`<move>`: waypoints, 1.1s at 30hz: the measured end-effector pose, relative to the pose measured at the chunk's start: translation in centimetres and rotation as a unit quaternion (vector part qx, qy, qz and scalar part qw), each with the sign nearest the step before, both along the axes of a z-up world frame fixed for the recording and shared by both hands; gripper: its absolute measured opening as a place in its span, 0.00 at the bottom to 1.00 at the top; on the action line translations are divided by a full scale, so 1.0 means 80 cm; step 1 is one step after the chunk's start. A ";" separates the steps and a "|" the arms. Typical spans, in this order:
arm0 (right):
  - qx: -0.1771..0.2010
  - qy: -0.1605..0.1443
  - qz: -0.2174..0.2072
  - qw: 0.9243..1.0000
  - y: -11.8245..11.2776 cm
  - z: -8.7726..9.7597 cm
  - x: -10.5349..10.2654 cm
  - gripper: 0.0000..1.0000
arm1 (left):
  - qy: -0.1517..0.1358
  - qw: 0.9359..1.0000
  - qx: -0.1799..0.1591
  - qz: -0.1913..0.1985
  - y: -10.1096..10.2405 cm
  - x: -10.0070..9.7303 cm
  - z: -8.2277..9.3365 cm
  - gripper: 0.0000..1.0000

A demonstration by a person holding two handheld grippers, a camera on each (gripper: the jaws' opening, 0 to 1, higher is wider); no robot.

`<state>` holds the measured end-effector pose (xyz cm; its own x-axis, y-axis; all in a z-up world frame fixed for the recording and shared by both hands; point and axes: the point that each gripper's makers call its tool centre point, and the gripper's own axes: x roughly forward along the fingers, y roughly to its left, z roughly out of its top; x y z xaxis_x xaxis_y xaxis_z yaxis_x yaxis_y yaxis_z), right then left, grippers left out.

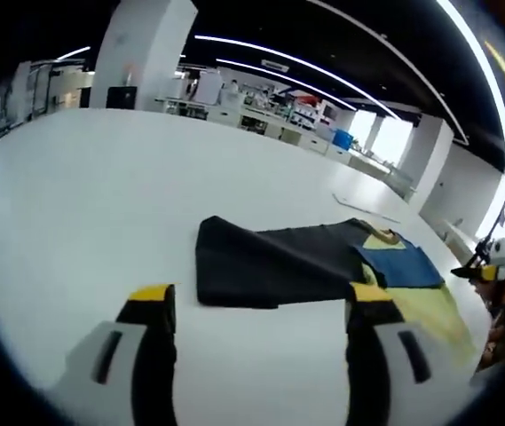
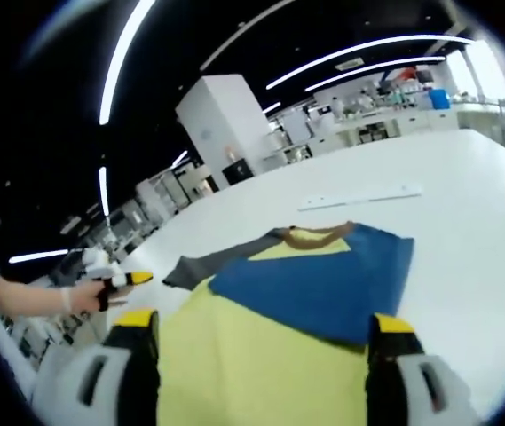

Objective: Fold the garment on the visible template until the final outline fits inside the template.

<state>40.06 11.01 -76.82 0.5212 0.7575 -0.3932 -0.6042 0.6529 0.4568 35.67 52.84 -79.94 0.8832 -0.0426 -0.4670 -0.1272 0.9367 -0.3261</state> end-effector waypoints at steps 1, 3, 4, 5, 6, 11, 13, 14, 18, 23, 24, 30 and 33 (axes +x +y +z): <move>0.002 0.001 -0.001 1.000 0.000 0.001 -0.003 0.99 | 0.001 1.000 -0.006 0.005 0.003 0.003 -0.006 0.71; 0.003 0.002 -0.002 1.000 -0.003 0.001 -0.001 0.99 | -0.012 0.999 -0.029 0.021 0.009 0.009 -0.008 0.70; 0.005 0.002 -0.005 1.000 -0.006 0.001 -0.001 0.99 | -0.016 0.998 -0.048 0.036 0.019 0.014 -0.012 0.69; 0.010 0.003 -0.010 1.000 -0.009 0.002 -0.001 0.99 | -0.015 0.997 -0.057 0.047 0.018 0.015 -0.010 0.68; 0.014 0.005 -0.013 1.000 -0.010 0.002 -0.002 0.99 | -0.018 0.997 -0.059 0.055 0.017 0.017 -0.008 0.66; 0.016 0.010 -0.019 1.000 -0.016 0.000 -0.009 0.99 | 0.004 0.996 -0.062 0.065 0.020 0.015 -0.017 0.48; 0.017 0.010 -0.021 1.000 -0.019 0.001 -0.010 0.99 | 0.003 0.995 -0.075 0.064 0.019 0.015 -0.022 0.46; 0.018 0.012 -0.023 0.999 -0.021 0.001 -0.009 0.99 | 0.007 0.995 -0.079 0.068 0.020 0.014 -0.026 0.45; 0.019 0.014 -0.026 0.999 -0.025 0.001 -0.007 0.98 | 0.006 0.992 -0.092 0.090 0.024 0.014 -0.028 0.38; 0.023 0.021 -0.037 0.999 -0.036 -0.003 -0.014 0.96 | 0.008 0.991 -0.100 0.094 0.025 0.018 -0.033 0.29; 0.022 0.024 -0.038 0.999 -0.038 -0.005 -0.013 0.96 | 0.006 0.990 -0.106 0.097 0.026 0.020 -0.034 0.27; 0.009 0.023 -0.039 0.999 -0.050 -0.009 -0.018 0.95 | -0.019 0.980 -0.174 0.099 0.015 0.023 -0.020 0.00; 0.013 0.023 -0.044 0.999 -0.055 -0.007 -0.018 0.95 | -0.029 0.979 -0.178 0.098 0.011 0.025 -0.007 0.00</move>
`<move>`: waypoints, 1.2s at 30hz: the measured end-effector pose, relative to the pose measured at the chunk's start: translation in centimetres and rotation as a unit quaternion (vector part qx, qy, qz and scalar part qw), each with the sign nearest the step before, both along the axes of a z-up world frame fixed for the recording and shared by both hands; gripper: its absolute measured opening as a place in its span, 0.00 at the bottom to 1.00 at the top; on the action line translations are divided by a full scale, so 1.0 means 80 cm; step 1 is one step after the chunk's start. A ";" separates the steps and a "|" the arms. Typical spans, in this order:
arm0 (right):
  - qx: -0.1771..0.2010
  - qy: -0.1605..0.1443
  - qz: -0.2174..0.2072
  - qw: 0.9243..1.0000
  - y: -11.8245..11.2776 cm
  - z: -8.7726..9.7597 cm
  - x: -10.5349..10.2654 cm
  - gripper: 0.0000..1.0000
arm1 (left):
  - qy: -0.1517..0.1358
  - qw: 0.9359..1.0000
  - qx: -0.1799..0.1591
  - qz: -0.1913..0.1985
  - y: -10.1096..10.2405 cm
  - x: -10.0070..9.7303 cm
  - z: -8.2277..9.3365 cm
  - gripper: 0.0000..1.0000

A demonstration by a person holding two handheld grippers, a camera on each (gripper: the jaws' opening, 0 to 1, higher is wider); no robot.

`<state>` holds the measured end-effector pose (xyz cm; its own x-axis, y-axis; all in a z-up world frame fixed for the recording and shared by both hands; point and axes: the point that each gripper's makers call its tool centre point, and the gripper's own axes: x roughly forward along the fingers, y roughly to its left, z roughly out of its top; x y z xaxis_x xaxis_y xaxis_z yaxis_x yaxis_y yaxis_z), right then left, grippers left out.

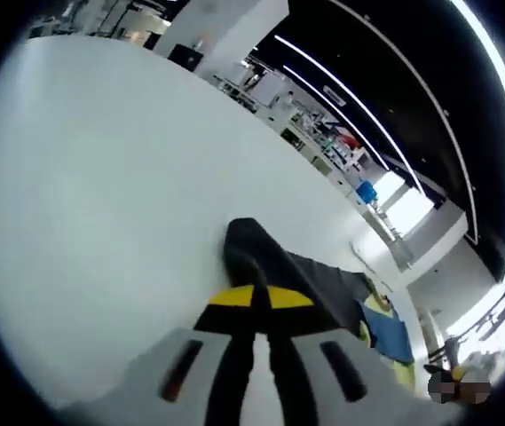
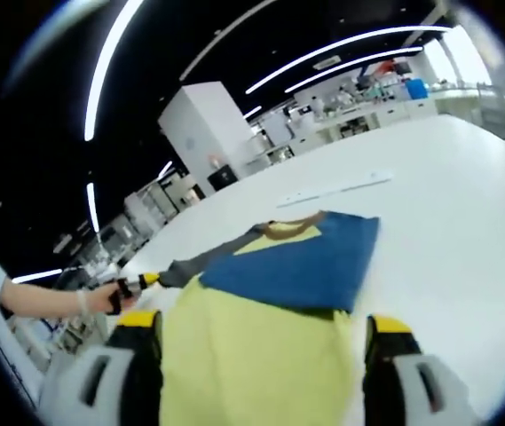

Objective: Fold the garment on the visible template until the final outline fits inside the template.

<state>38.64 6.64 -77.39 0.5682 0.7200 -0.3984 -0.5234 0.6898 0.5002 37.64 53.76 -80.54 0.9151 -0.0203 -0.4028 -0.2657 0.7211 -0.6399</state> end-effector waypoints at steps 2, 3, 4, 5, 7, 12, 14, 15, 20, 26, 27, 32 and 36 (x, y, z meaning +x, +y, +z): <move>0.001 0.000 0.000 1.000 0.002 0.001 -0.004 0.95 | -0.007 1.000 0.003 -0.013 -0.002 0.005 0.009 0.00; 0.002 -0.001 0.000 1.000 0.003 0.001 -0.003 0.95 | -0.015 0.999 0.004 -0.035 -0.011 0.008 0.017 0.00; 0.003 -0.002 0.000 1.000 0.004 0.001 -0.003 0.95 | -0.020 0.999 0.001 -0.049 -0.019 0.011 0.025 0.00; 0.005 -0.002 0.001 1.000 0.005 0.001 -0.003 0.95 | -0.034 0.997 -0.001 -0.069 -0.030 0.017 0.037 0.00; 0.009 -0.002 0.002 1.000 0.009 0.000 -0.002 0.95 | -0.053 0.994 -0.002 -0.091 -0.042 0.031 0.054 0.00; 0.021 -0.009 0.010 1.000 0.016 0.005 0.000 0.95 | -0.060 0.987 0.017 -0.148 -0.092 0.059 0.078 0.00; 0.016 -0.012 0.017 1.000 0.019 0.004 -0.001 0.95 | -0.065 0.986 0.015 -0.154 -0.106 0.068 0.083 0.00; 0.004 -0.015 0.030 0.999 0.017 0.001 -0.003 0.95 | -0.065 0.985 0.015 -0.159 -0.113 0.072 0.085 0.00; -0.008 -0.018 0.046 0.999 0.010 -0.003 -0.009 0.96 | -0.068 0.981 0.021 -0.183 -0.150 0.090 0.091 0.00; -0.003 -0.026 0.051 0.998 0.002 0.002 -0.008 0.96 | -0.079 0.978 0.005 -0.195 -0.190 0.111 0.099 0.00; -0.003 -0.026 0.051 0.998 0.002 0.003 -0.009 0.96 | -0.079 0.977 0.005 -0.199 -0.197 0.114 0.100 0.00; 0.000 -0.027 0.055 0.998 -0.007 0.005 -0.009 0.95 | -0.087 0.971 0.004 -0.222 -0.241 0.131 0.110 0.00; 0.004 -0.027 0.051 0.998 -0.012 0.005 -0.007 0.95 | -0.095 0.968 -0.011 -0.233 -0.271 0.141 0.113 0.00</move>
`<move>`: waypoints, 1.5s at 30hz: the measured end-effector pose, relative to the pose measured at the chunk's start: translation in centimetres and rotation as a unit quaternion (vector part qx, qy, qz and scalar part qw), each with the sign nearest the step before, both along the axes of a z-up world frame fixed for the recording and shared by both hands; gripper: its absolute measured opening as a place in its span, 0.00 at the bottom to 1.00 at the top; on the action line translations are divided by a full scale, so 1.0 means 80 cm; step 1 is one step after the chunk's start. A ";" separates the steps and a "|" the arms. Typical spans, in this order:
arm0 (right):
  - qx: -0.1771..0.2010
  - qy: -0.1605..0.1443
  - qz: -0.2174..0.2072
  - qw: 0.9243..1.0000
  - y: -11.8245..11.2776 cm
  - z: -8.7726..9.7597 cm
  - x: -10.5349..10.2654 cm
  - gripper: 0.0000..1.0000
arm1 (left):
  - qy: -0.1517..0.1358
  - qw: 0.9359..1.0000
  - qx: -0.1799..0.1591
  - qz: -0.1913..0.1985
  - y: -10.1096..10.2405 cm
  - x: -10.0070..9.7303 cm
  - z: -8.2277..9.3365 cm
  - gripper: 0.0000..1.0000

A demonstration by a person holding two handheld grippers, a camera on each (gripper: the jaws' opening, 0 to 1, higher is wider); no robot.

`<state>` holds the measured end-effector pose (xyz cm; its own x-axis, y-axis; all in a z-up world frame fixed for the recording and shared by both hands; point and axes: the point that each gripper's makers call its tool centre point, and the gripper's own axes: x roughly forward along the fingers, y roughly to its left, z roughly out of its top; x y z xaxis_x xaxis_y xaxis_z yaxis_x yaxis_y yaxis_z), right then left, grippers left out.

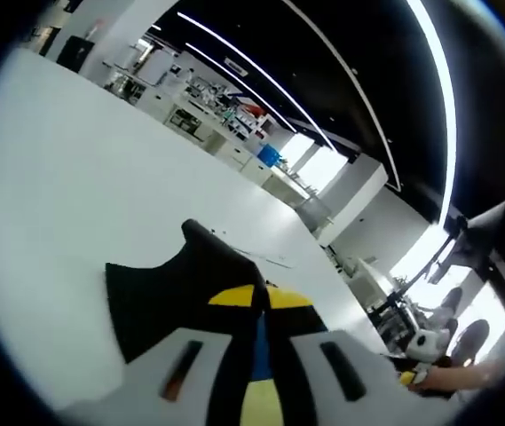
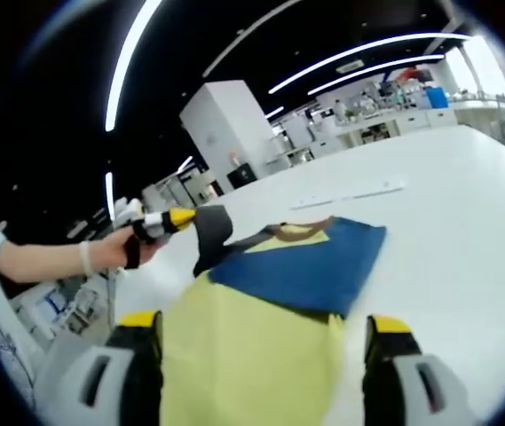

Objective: Fold the garment on the visible template until the final outline fits inside the template.

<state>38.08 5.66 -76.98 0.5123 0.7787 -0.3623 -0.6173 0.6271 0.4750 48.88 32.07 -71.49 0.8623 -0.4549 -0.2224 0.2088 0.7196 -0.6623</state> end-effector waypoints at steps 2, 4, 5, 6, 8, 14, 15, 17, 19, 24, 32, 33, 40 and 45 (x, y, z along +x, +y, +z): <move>0.000 0.000 -0.002 1.000 -0.001 -0.001 0.000 0.95 | 0.000 1.000 -0.006 -0.005 -0.014 0.001 0.000 0.00; 0.001 0.002 -0.004 1.000 -0.003 -0.003 0.001 0.95 | 0.000 1.000 -0.014 -0.011 -0.028 0.001 0.000 0.00; 0.002 0.003 -0.005 1.000 -0.002 -0.003 0.000 0.95 | -0.003 1.000 -0.026 -0.017 -0.043 0.001 0.002 0.00; 0.003 0.004 -0.006 1.000 -0.003 -0.004 0.000 0.95 | -0.005 0.999 -0.028 -0.023 -0.052 0.001 0.002 0.00; 0.002 0.006 -0.006 1.000 -0.004 -0.007 -0.001 0.95 | -0.007 0.999 -0.038 -0.034 -0.069 0.003 0.002 0.00; 0.003 0.012 -0.010 1.000 -0.008 -0.012 -0.002 0.95 | -0.002 0.996 -0.053 -0.070 -0.127 0.000 -0.017 0.00; 0.003 0.013 -0.011 1.000 -0.009 -0.013 -0.002 0.95 | 0.002 0.996 -0.055 -0.074 -0.133 0.000 -0.021 0.00; 0.004 0.014 -0.013 1.000 -0.011 -0.014 -0.002 0.95 | 0.013 0.995 -0.049 -0.083 -0.147 -0.002 -0.036 0.00; 0.004 0.016 -0.016 1.000 -0.014 -0.015 -0.002 0.94 | 0.024 0.994 -0.047 -0.091 -0.162 -0.006 -0.047 0.00; 0.006 0.021 -0.022 1.000 -0.018 -0.016 -0.006 0.94 | 0.041 0.993 -0.048 -0.098 -0.172 -0.005 -0.074 0.00; 0.005 0.022 -0.025 0.999 -0.018 -0.019 -0.004 0.94 | 0.052 0.991 -0.042 -0.112 -0.192 -0.012 -0.086 0.00; 0.006 0.022 -0.025 0.999 -0.017 -0.018 -0.005 0.94 | 0.054 0.991 -0.042 -0.114 -0.195 -0.014 -0.088 0.00; 0.002 0.026 -0.022 0.999 -0.013 -0.022 -0.007 0.94 | 0.079 0.988 -0.018 -0.134 -0.209 -0.024 -0.117 0.00; 0.004 0.029 -0.025 0.999 -0.013 -0.024 -0.007 0.94 | 0.093 0.986 -0.001 -0.138 -0.206 -0.025 -0.138 0.00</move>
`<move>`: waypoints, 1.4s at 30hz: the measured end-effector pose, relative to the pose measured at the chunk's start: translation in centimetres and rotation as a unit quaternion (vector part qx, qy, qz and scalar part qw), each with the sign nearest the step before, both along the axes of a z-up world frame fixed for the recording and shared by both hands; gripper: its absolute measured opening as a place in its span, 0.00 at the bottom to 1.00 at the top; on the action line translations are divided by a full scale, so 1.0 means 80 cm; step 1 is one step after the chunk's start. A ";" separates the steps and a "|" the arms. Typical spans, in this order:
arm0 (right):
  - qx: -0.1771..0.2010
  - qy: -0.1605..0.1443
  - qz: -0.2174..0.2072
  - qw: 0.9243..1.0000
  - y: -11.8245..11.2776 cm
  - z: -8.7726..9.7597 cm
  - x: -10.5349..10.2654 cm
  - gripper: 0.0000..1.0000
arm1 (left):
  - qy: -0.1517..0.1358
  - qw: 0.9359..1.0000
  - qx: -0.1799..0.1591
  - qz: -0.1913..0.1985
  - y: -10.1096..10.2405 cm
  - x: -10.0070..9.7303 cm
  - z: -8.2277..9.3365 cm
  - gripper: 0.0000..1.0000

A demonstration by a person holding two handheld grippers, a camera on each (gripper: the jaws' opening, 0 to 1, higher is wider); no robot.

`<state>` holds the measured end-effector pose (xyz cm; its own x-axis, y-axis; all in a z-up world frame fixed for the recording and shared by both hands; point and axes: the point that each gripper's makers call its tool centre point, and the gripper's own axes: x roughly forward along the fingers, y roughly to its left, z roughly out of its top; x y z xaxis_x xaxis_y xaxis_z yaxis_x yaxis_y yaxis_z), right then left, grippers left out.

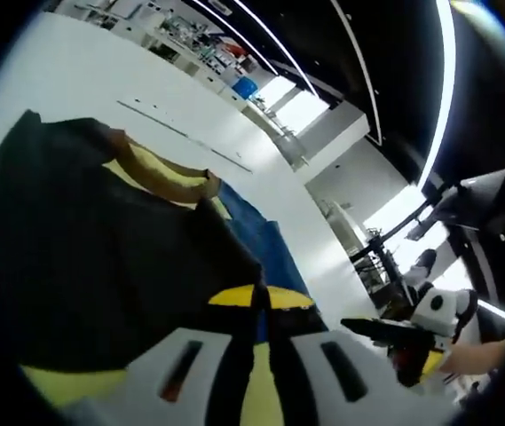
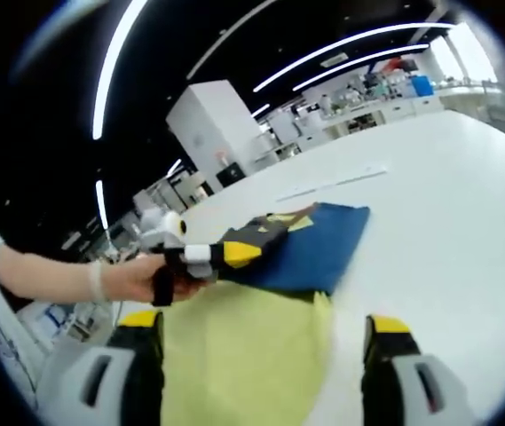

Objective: Fold the garment on the visible template until the final outline fits inside the template.

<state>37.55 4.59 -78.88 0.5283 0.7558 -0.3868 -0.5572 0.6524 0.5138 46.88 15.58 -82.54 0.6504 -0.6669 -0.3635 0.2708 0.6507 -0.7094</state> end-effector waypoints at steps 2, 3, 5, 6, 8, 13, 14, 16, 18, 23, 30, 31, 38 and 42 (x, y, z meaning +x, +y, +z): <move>0.001 0.000 -0.001 1.000 0.000 0.001 0.000 0.94 | 0.007 1.000 0.000 0.002 -0.003 -0.001 -0.002 0.00; 0.001 0.000 -0.001 1.000 0.001 0.001 -0.001 0.94 | 0.009 1.000 0.001 0.002 -0.002 0.000 -0.004 0.00; -0.001 0.000 0.000 1.000 0.000 0.000 -0.002 0.94 | 0.011 1.000 0.009 0.000 -0.002 -0.002 -0.006 0.00; 0.000 0.001 -0.001 1.000 0.000 0.000 -0.003 0.94 | 0.011 1.000 0.011 -0.001 -0.003 -0.002 -0.006 0.00; 0.002 0.003 -0.004 1.000 -0.002 -0.001 -0.003 0.94 | 0.004 1.000 0.019 -0.006 -0.008 -0.006 -0.004 0.01; 0.003 0.004 -0.004 1.000 -0.006 -0.002 -0.001 0.94 | -0.010 1.000 0.019 -0.011 -0.012 -0.011 0.007 0.12; 0.004 0.003 -0.004 1.000 -0.006 -0.001 -0.001 0.94 | -0.012 1.000 0.014 -0.013 -0.011 -0.009 0.009 0.12; 0.005 0.003 -0.006 1.000 -0.006 0.000 -0.002 0.94 | -0.018 1.000 0.016 -0.013 -0.007 -0.008 0.011 0.15; 0.005 0.001 -0.006 1.000 -0.006 0.002 -0.004 0.94 | -0.024 1.000 0.010 -0.015 -0.005 -0.006 0.017 0.20; 0.004 -0.001 -0.007 1.000 -0.008 0.002 -0.002 0.95 | -0.043 0.998 0.023 -0.027 0.003 -0.007 0.031 0.42; 0.001 -0.005 -0.011 1.000 -0.012 0.003 -0.002 0.95 | -0.041 0.998 0.044 -0.024 0.029 -0.010 0.043 0.77; 0.000 -0.005 -0.012 1.000 -0.013 0.003 -0.002 0.96 | -0.041 0.998 0.048 -0.026 0.030 -0.011 0.045 0.82; -0.025 -0.022 0.002 0.999 -0.021 0.003 -0.014 1.00 | -0.014 0.994 0.105 -0.029 0.062 -0.019 0.028 0.93; -0.067 -0.046 0.016 0.997 -0.033 -0.001 -0.021 1.00 | 0.003 0.994 0.109 -0.019 0.067 -0.021 0.024 0.83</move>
